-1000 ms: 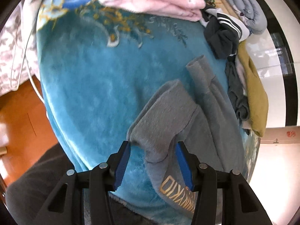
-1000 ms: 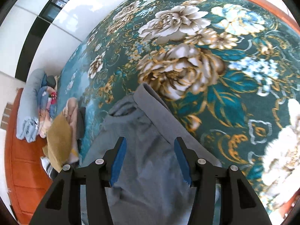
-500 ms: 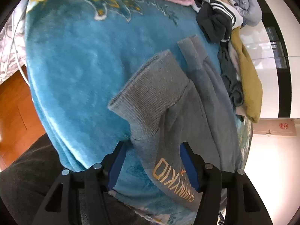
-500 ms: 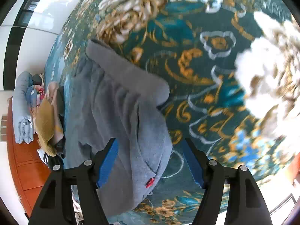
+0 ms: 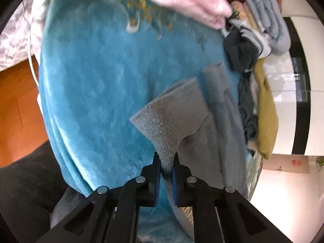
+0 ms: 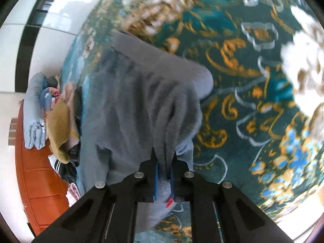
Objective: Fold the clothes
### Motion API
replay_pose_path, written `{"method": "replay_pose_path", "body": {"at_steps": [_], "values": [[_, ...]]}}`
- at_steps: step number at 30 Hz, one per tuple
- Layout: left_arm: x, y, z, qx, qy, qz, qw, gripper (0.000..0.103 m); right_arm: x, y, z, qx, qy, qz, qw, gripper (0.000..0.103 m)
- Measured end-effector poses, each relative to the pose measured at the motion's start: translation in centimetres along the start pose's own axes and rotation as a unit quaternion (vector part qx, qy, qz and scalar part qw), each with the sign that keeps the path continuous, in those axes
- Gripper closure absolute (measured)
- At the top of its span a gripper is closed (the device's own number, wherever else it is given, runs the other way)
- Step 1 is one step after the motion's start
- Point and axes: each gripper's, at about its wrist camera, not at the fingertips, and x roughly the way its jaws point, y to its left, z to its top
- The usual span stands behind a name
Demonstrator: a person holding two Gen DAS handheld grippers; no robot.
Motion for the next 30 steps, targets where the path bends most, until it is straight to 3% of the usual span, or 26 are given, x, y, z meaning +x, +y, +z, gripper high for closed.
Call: {"method": "replay_pose_path", "body": {"at_steps": [4,7,11,17,20,24,30], "values": [[-1.4,-0.6,-0.6,0.006,-0.005,-0.001,1.0,0.093,-3.3,-0.1,0.3,-0.021,-0.007,0.014,1.0,0.096],[-1.8,-0.6,-0.4,-0.017,0.01,-0.007,0.9998,0.094,-4.4,0.4,0.2,-0.028,-0.006,0.028,0.999,0.096],[-3.2,-4.7,1.0,-0.011,-0.004,-0.05,0.9987,0.094,-5.1,3.6,1.7,-0.032,-0.02,0.087,0.995,0.096],[-3.1,-10.8,4.0,0.005,-0.008,-0.059,0.9982,0.094,-5.0,8.7,5.4,-0.038,-0.025,0.118,0.992,0.096],[-1.1,-12.4,5.6,-0.008,0.008,-0.025,0.9996,0.094,-3.5,10.0,7.4,-0.025,-0.012,0.111,0.993,0.096],[2.6,-12.9,7.3,-0.063,0.038,0.012,0.9972,0.093,-0.9,10.9,9.5,-0.009,0.013,0.094,0.995,0.095],[6.2,-14.5,9.6,-0.09,0.046,0.038,0.9941,0.093,3.0,12.4,12.5,0.003,0.038,0.078,0.996,0.095]]}}
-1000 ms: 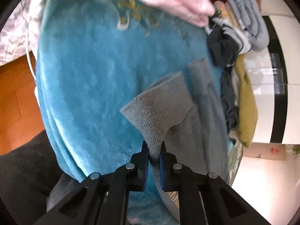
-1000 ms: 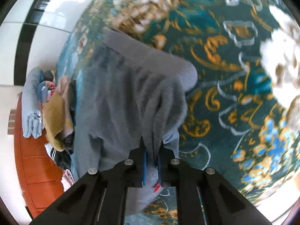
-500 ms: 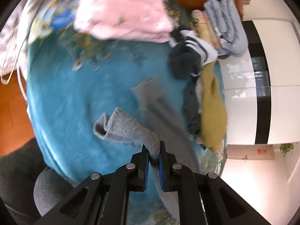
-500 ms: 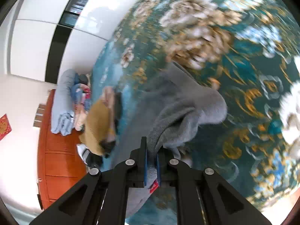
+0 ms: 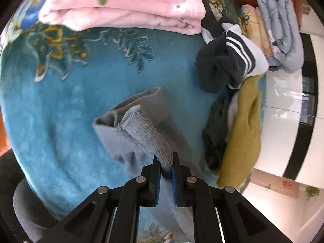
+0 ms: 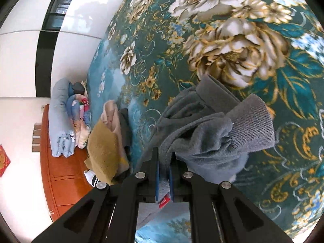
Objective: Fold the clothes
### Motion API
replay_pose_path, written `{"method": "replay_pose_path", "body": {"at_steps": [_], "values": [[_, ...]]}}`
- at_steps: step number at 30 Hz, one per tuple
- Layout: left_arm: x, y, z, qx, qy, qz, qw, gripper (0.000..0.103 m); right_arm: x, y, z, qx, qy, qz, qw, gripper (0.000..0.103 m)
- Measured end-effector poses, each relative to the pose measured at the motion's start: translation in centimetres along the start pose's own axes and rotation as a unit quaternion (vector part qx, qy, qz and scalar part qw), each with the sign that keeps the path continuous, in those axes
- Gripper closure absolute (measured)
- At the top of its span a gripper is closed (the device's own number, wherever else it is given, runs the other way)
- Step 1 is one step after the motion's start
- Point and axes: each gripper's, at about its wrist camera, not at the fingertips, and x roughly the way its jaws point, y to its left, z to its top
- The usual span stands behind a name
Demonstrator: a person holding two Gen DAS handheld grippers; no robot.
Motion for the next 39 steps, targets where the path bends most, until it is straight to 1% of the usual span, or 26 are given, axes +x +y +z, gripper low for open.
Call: {"method": "replay_pose_path", "body": {"at_steps": [2,5,9,12,13,14,16,17,20,21,23,25,26,28,29,31,33,34,36,37,39], "values": [[1.1,-0.7,0.6,-0.004,0.003,0.014,0.9999,0.093,1.3,0.2,0.9,0.004,0.008,-0.006,1.0,0.095],[3.0,-1.5,1.7,-0.002,0.004,0.015,0.9999,0.092,3.2,0.2,2.1,0.013,0.015,-0.009,1.0,0.095],[4.7,-2.3,2.3,0.03,-0.003,0.026,0.9992,0.091,5.3,-0.1,3.1,0.014,0.012,-0.011,1.0,0.094],[5.9,-2.1,2.9,0.031,0.001,0.024,0.9992,0.086,6.4,-0.5,3.4,0.02,0.012,-0.011,1.0,0.092],[6.1,-1.8,3.1,0.024,0.0,0.016,0.9996,0.078,6.7,-0.7,3.5,0.023,0.012,-0.009,1.0,0.092],[6.0,-1.5,3.2,0.017,-0.003,0.005,0.9998,0.065,7.0,-0.9,3.5,0.027,0.012,-0.006,1.0,0.092],[5.7,-0.7,3.3,0.003,-0.012,-0.02,0.9997,0.049,7.5,-0.9,3.6,0.025,0.012,-0.004,1.0,0.091],[5.4,-0.4,3.4,0.001,-0.016,-0.032,0.9994,0.047,7.6,-0.9,3.7,0.02,0.011,-0.003,1.0,0.089],[4.3,0.1,3.2,0.002,-0.019,-0.063,0.9978,0.045,7.6,-0.6,3.7,0.007,0.002,-0.001,1.0,0.084],[3.6,0.3,3.0,0.007,-0.022,-0.08,0.9966,0.045,7.5,-0.5,3.7,0.004,-0.003,0.001,1.0,0.078],[1.9,0.8,2.2,0.024,-0.04,-0.096,0.9943,0.044,6.9,-0.2,3.7,-0.005,-0.015,0.014,1.0,0.063],[0.3,1.6,1.2,0.045,-0.067,-0.079,0.9936,0.042,5.7,0.4,3.4,-0.031,-0.033,0.029,0.999,0.057],[-0.3,2.1,0.7,0.053,-0.081,-0.066,0.9931,0.042,5.0,0.7,3.2,-0.044,-0.042,0.031,0.998,0.052],[-0.6,3.3,0.1,0.057,-0.095,-0.036,0.9932,0.041,3.4,0.9,2.6,-0.069,-0.064,0.026,0.995,0.049],[-0.4,4.1,-0.1,0.053,-0.095,-0.027,0.9937,0.041,2.7,0.7,2.2,-0.077,-0.072,0.023,0.994,0.048],[0.5,5.2,-0.2,0.036,-0.08,-0.028,0.9958,0.041,1.8,-0.1,1.6,-0.081,-0.075,0.016,0.994,0.048],[1.6,6.2,-0.3,0.021,-0.067,-0.028,0.9972,0.038,0.8,-1.8,1.0,-0.073,-0.073,0.001,0.995,0.047],[2.1,6.3,-0.3,0.018,-0.066,-0.022,0.9974,0.036,0.4,-2.8,0.6,-0.067,-0.072,-0.006,0.995,0.047],[3.0,6.2,-0.2,0.022,-0.071,-0.007,0.9972,0.035,-0.4,-5.0,0.0,-0.047,-0.074,-0.022,0.996,0.042],[3.3,6.1,-0.1,0.024,-0.075,-0.002,0.9969,0.035,-0.9,-6.3,-0.4,-0.034,-0.075,-0.03,0.996,0.036],[3.8,6.0,0.1,0.028,-0.081,0.008,0.9963,0.035,-1.4,-9.4,-1.1,0.007,-0.074,-0.036,0.997,0.036]]}}
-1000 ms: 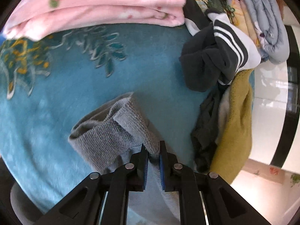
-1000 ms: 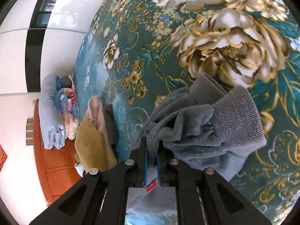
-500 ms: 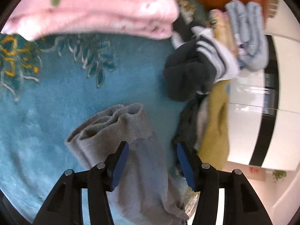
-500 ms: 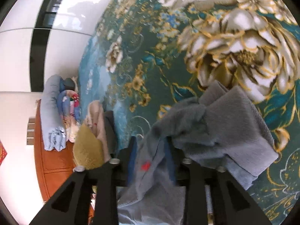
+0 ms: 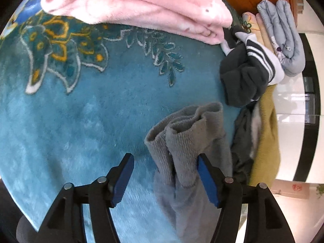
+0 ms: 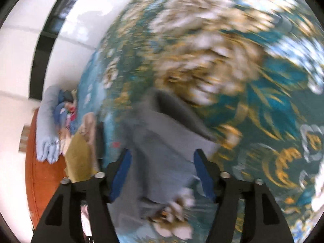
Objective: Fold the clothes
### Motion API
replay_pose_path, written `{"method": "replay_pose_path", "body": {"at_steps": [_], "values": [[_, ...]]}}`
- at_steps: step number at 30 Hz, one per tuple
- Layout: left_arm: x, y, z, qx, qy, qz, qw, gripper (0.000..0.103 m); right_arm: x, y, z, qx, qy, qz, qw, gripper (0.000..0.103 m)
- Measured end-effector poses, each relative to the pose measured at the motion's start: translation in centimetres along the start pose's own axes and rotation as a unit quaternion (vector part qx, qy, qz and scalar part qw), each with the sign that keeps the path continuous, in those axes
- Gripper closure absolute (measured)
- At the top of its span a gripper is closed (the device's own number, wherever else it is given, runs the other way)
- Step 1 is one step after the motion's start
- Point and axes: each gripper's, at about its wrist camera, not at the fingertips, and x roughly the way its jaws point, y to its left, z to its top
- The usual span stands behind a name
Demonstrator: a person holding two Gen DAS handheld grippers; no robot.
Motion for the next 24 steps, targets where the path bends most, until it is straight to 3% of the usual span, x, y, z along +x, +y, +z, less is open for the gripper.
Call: {"method": "replay_pose_path", "body": {"at_steps": [3,6,7,11,14,15,16,17,19,20,24], "values": [[0.2,-0.1,0.2,-0.002,-0.012,0.005,0.9999,0.037,0.7,-3.4,-1.1,0.058,0.013,0.016,0.998,0.035],[0.5,-0.6,0.7,-0.004,-0.021,0.006,0.9998,0.039,1.8,-4.1,-1.4,0.07,0.012,0.042,0.997,0.031],[0.6,-0.7,0.8,-0.007,-0.023,0.007,0.9997,0.044,2.5,-3.9,-1.3,0.067,0.013,0.049,0.996,0.026],[0.9,-0.8,1.1,-0.024,-0.028,-0.004,0.9993,0.063,4.8,-2.5,-1.0,0.051,0.009,0.066,0.997,0.025],[0.9,-1.1,1.0,-0.032,-0.033,0.0,0.9989,0.079,5.6,-1.8,-0.5,0.053,-0.021,0.058,0.997,0.027],[0.7,-1.2,1.1,-0.033,-0.037,0.001,0.9988,0.083,5.7,-1.8,-0.3,0.064,-0.028,0.055,0.996,0.03],[0.4,-1.4,0.9,-0.031,-0.04,0.001,0.9987,0.084,5.9,-1.7,0.0,0.075,-0.035,0.051,0.995,0.041],[-0.1,-2.0,0.9,-0.021,-0.045,-0.001,0.9988,0.086,6.0,-1.5,0.2,0.083,-0.039,0.045,0.995,0.061],[-1.4,-3.8,0.9,0.005,-0.059,-0.009,0.9982,0.086,5.7,-0.4,1.3,0.082,-0.042,0.038,0.995,0.079],[-2.0,-4.6,0.9,0.014,-0.064,-0.017,0.9977,0.087,5.3,0.5,1.9,0.075,-0.044,0.039,0.995,0.083],[-7.2,-7.3,0.5,0.02,-0.062,-0.12,0.9906,0.087,0.1,5.2,4.1,0.004,-0.066,0.079,0.995,0.085]]}}
